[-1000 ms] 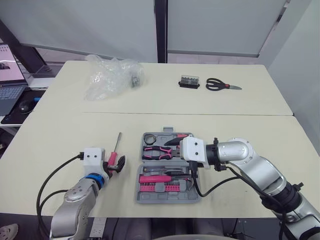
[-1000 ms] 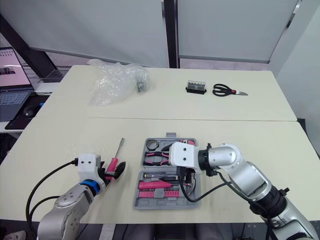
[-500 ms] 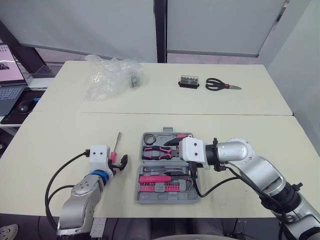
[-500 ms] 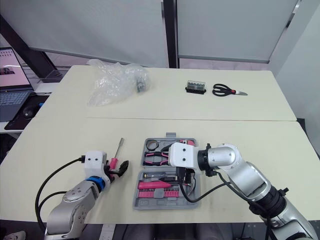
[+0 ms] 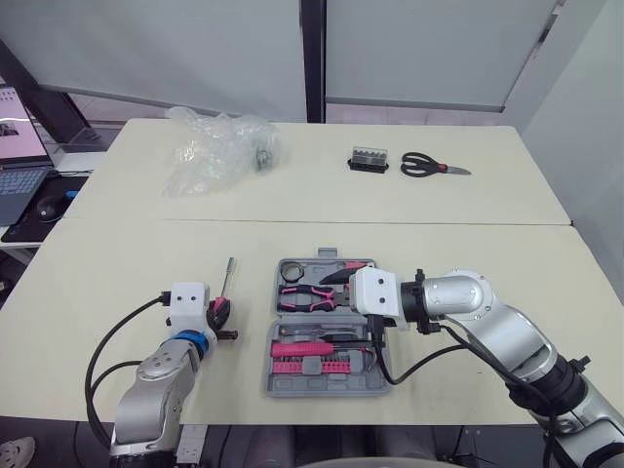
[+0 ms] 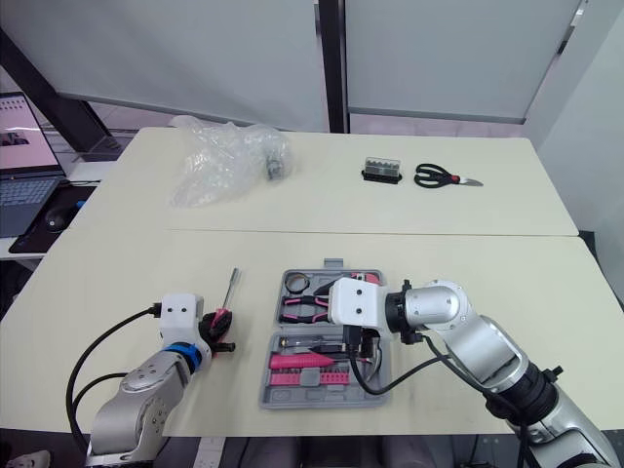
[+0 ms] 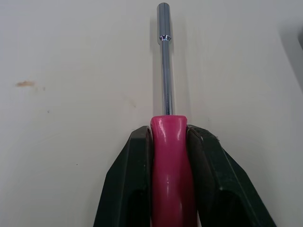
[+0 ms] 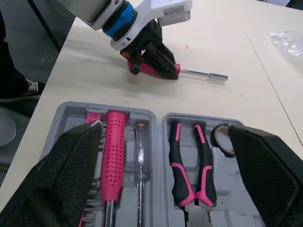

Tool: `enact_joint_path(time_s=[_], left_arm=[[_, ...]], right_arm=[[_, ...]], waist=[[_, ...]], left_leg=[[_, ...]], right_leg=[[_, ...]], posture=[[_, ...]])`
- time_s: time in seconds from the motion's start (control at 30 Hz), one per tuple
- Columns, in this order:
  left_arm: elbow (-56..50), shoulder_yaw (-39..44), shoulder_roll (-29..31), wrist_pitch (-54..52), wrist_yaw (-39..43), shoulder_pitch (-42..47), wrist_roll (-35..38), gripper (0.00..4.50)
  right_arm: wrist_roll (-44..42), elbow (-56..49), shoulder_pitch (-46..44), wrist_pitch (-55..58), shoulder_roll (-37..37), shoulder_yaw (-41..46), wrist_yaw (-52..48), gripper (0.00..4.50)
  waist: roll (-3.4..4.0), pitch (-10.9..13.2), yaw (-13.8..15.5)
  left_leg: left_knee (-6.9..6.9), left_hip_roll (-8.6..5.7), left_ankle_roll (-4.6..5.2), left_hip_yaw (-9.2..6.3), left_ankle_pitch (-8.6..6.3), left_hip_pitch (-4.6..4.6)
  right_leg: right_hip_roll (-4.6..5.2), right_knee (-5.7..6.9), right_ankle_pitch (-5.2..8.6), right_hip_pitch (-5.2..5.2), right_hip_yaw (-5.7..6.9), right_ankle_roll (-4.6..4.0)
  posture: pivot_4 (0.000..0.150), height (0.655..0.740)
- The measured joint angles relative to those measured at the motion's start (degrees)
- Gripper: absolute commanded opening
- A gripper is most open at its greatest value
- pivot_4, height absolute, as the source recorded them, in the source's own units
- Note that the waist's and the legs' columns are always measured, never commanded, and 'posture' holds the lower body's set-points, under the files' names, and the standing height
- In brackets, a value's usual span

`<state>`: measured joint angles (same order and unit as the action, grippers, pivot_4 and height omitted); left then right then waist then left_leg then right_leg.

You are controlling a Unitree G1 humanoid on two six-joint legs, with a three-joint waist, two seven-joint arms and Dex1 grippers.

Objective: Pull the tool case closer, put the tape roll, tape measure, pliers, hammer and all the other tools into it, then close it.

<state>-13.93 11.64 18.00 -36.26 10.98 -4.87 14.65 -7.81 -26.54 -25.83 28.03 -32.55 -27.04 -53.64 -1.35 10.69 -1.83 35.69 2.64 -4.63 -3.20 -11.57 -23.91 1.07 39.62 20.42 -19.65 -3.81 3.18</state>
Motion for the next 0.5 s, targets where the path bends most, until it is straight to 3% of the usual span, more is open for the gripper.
enact_joint_path(time_s=[0.13,0.3,0.5], left_arm=[[-4.3,2.6,5.3,-0.5,5.5,-3.8,2.5,0.76],[-12.4,4.8,19.0,5.5,22.0,-8.6,5.8,0.76],[-22.4,0.5,33.9,12.1,42.5,-12.5,8.4,0.76]], right_arm=[[-0.3,-0.4,2.4,-1.1,-1.6,1.8,-0.4,4.5],[-3.7,-1.0,6.0,-4.2,-7.8,5.8,-5.9,4.5],[-8.5,-1.5,7.7,-4.1,-17.7,11.7,-14.0,4.5]], waist=[[-0.06,0.0,0.0],[-0.07,0.1,0.3],[0.03,0.1,0.2]], left_leg=[[-0.08,0.02,-0.01,-0.02,0.0,-0.01],[-0.25,-0.03,-0.01,0.05,0.0,0.0],[-0.63,0.02,-0.01,0.22,0.01,0.07]], right_leg=[[-0.01,-0.03,0.0,-0.03,0.03,0.0],[0.1,-0.32,0.0,0.04,0.03,-0.01],[0.09,-0.64,0.0,0.02,-0.08,-0.03]], posture=[[0.15,0.74],[0.15,0.74],[0.15,0.74]])
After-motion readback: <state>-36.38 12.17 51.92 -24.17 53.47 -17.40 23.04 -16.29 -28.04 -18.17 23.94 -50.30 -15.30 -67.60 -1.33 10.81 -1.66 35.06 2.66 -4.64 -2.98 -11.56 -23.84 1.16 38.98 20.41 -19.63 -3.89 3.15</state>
